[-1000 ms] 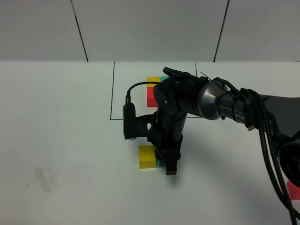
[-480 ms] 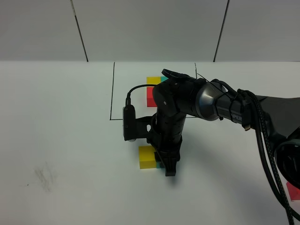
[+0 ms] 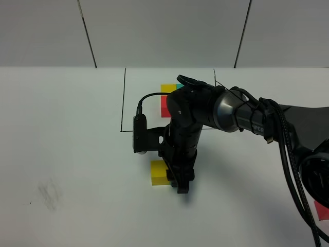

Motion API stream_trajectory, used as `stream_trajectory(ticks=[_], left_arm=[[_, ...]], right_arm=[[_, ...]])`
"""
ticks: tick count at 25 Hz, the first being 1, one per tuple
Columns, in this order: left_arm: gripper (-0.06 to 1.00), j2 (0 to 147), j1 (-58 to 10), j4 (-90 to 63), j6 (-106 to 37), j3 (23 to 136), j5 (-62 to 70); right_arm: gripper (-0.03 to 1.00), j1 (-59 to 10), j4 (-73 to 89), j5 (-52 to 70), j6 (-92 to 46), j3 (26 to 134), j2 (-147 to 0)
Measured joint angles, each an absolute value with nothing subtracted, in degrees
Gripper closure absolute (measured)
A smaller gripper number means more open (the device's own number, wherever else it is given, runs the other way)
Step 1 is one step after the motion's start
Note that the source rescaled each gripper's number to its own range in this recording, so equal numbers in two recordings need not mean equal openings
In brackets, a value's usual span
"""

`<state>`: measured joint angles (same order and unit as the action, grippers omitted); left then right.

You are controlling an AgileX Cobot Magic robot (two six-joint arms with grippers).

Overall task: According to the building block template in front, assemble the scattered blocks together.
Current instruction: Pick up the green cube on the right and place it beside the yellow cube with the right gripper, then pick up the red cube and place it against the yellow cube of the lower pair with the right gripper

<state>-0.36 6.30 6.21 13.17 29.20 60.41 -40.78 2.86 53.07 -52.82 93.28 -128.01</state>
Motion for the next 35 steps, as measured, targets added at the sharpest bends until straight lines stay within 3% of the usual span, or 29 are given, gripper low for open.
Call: stream_trajectory(ticks=[4,7,14,24,35], left_arm=[[0.29,-0.36,6.3,6.21,13.17,29.2,60.41],[0.29,-0.36,6.3,6.21,13.17,29.2,60.41],[0.29,-0.36,6.3,6.21,13.16,29.2,60.41],[0.29,-0.36,6.3,6.21,13.16,29.2,60.41],[0.29,-0.36,6.3,6.21,13.16,29.2,60.41]], right_arm=[[0.1,-40.78,1.84,53.01,-48.66,93.91,-127.35],[-0.01,-40.78,-1.1,55.02,-43.36,93.96,-125.27],[-0.03,-36.37,-5.9,62.85,-17.28,91.49,-119.03],[-0.01,-27.86,-16.45,53.72,16.97,69.29,-98.17],[0.02,-14.88,-20.04,51.78,26.27,49.9,-85.24]])
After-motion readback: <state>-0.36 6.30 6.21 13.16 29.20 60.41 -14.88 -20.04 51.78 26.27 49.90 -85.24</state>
